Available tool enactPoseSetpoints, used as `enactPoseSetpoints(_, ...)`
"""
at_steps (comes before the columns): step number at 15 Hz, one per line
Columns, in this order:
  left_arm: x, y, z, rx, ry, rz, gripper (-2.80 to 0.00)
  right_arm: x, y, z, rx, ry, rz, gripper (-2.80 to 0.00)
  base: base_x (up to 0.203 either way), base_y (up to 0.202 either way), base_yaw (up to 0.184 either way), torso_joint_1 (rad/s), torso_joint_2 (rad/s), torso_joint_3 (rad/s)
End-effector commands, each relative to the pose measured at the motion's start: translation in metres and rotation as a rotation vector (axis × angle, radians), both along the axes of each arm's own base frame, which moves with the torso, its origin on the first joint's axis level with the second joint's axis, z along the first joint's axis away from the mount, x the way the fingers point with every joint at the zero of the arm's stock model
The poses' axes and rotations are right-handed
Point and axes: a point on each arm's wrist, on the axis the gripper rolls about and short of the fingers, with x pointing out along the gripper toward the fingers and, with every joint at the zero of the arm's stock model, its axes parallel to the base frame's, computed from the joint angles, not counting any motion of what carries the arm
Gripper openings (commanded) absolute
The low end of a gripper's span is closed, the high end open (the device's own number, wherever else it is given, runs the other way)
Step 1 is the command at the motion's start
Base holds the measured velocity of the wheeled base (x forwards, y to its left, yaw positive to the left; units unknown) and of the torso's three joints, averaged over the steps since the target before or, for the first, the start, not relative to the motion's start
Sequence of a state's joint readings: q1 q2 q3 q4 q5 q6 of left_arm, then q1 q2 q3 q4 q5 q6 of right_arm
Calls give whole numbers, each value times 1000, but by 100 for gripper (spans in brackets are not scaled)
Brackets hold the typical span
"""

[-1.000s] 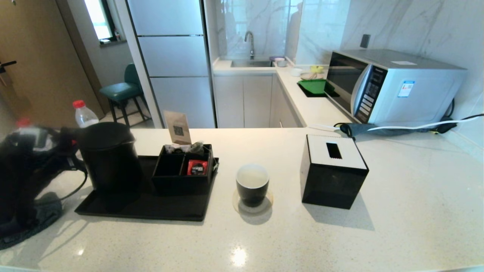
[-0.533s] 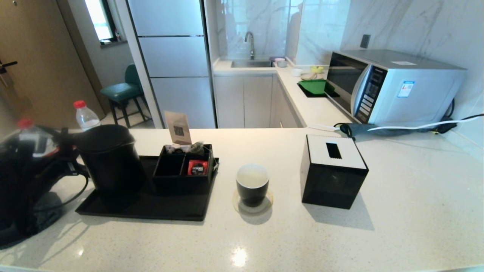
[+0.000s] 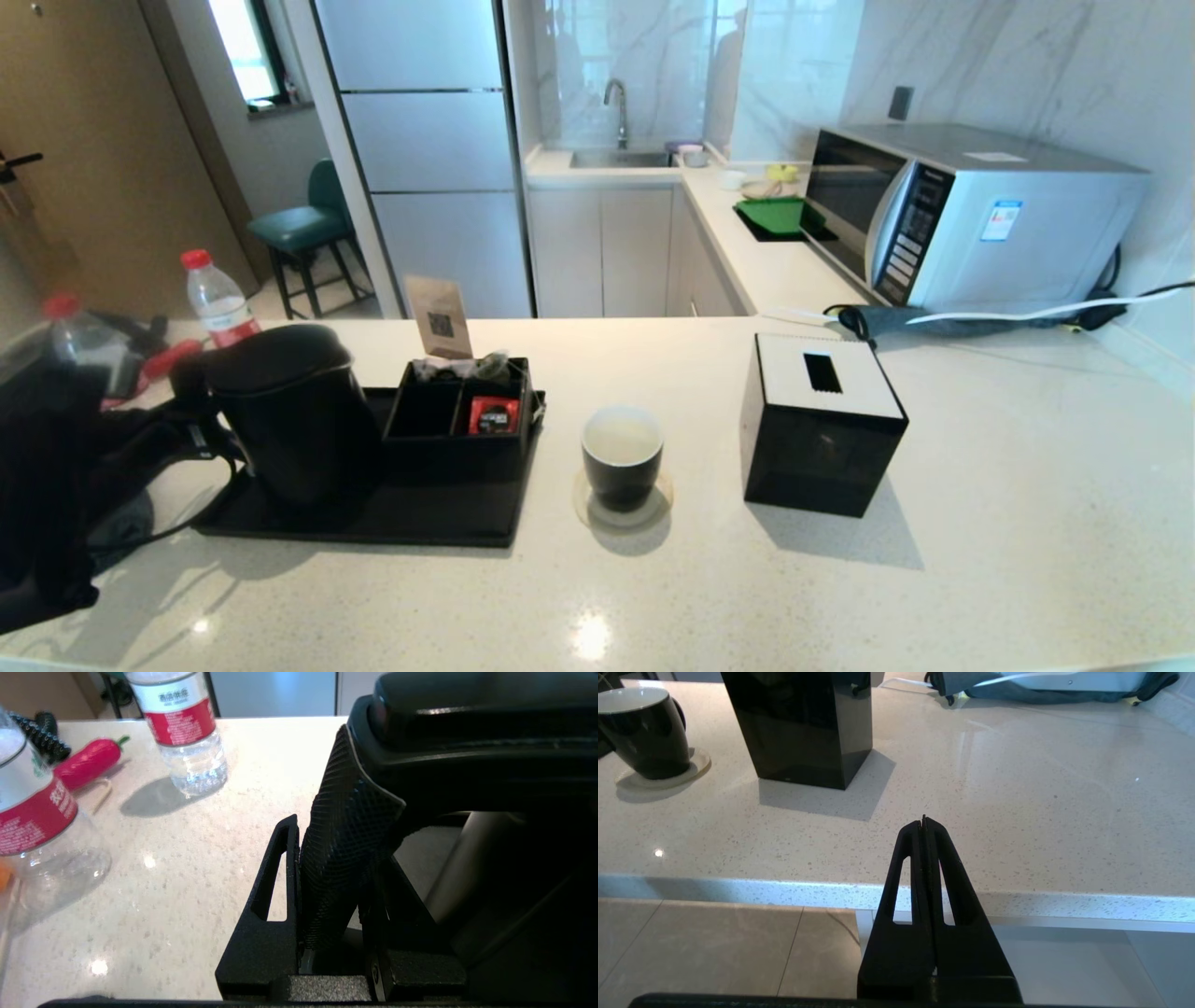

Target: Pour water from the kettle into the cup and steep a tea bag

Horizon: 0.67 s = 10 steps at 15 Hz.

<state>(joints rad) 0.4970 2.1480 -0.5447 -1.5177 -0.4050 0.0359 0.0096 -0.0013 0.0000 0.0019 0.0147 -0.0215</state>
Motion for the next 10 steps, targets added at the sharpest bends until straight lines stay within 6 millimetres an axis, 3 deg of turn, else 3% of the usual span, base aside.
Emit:
enactPoseSetpoints(1, -5, -2, 8, 25, -43, 6, -280, 0, 0, 0, 0, 1, 0, -280, 0, 0, 0, 0, 0, 0)
enactPoseSetpoints(10, -5, -1, 14, 36, -63, 8, -280, 0, 0, 0, -1, 1, 0, -280, 0, 0, 0, 0, 0, 0)
